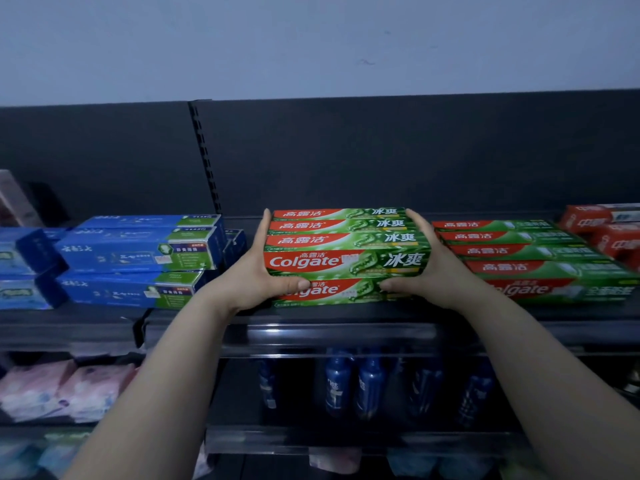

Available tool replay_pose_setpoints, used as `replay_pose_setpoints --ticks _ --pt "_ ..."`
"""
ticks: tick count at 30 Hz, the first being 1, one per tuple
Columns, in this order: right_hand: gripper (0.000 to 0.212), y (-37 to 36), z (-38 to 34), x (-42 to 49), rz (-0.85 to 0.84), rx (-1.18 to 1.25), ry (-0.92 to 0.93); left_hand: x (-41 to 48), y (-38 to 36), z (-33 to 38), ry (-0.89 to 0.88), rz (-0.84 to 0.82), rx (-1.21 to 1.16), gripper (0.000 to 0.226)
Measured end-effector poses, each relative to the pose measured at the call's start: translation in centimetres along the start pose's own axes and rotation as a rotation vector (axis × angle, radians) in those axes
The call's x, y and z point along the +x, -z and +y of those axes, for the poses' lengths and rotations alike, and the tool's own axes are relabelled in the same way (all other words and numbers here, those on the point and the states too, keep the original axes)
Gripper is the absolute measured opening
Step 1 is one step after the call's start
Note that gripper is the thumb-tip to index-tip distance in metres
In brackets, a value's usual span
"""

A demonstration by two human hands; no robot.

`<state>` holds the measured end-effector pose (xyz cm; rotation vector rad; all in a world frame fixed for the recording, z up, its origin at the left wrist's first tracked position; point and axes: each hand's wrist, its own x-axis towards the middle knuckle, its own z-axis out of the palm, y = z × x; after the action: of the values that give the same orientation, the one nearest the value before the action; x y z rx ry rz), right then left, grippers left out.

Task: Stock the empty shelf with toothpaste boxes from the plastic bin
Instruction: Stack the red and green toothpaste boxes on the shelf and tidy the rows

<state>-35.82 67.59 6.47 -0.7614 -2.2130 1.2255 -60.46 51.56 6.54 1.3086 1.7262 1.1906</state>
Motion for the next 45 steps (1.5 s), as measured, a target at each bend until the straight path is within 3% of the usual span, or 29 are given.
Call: replay_pose_setpoints --ticks 8,13,15,20,25,29,32,34,39,45 --pt "0.13 -0.2 0.8 0.7 -0.094 0.126 -0.04 0.0 0.2 -1.0 -0.027 -0.054 -0.002 0.132" --pt "0.131 -0.3 1.0 1.0 -0.099 0.205 -0.042 0.2 0.2 -1.1 -0.03 -0.073 -0.149 0.137" --pt "0.124 -0.5 0.9 1.1 -0.088 0.257 -0.048 0.3 0.1 -0.9 -0.04 -0.077 -0.195 0.139" --pt "0.112 -0.4 0.7 0.9 -0.042 0.25 -0.069 0.7 -0.4 -0.8 -0.071 -0.073 -0.204 0.113" --pt "0.1 0.2 0.8 0.3 0.02 0.249 -0.111 1.0 -1.4 -0.6 -0.099 -0.086 -0.205 0.106" --pt "0.108 0.6 0.9 0.2 -0.014 0.361 -0.139 1.3 -2.0 -0.8 -0.093 -0.068 -0.287 0.113" --pt "0.083 0.6 0.9 0.0 0.011 0.418 -0.144 1.6 -2.5 -0.8 -0.1 -0.075 -0.313 0.114" --pt "0.078 0.4 0.8 -0.1 0.029 0.413 -0.147 1.6 -2.5 -0.6 -0.101 -0.073 -0.322 0.112" --pt "0.079 0.8 0.3 -0.3 0.015 0.372 -0.143 1.3 -2.1 -0.4 -0.104 -0.117 -0.306 0.108" --pt "0.091 1.0 -0.2 -0.4 0.025 0.365 -0.156 0.8 -2.8 0.1 -0.064 -0.054 -0.268 0.103"
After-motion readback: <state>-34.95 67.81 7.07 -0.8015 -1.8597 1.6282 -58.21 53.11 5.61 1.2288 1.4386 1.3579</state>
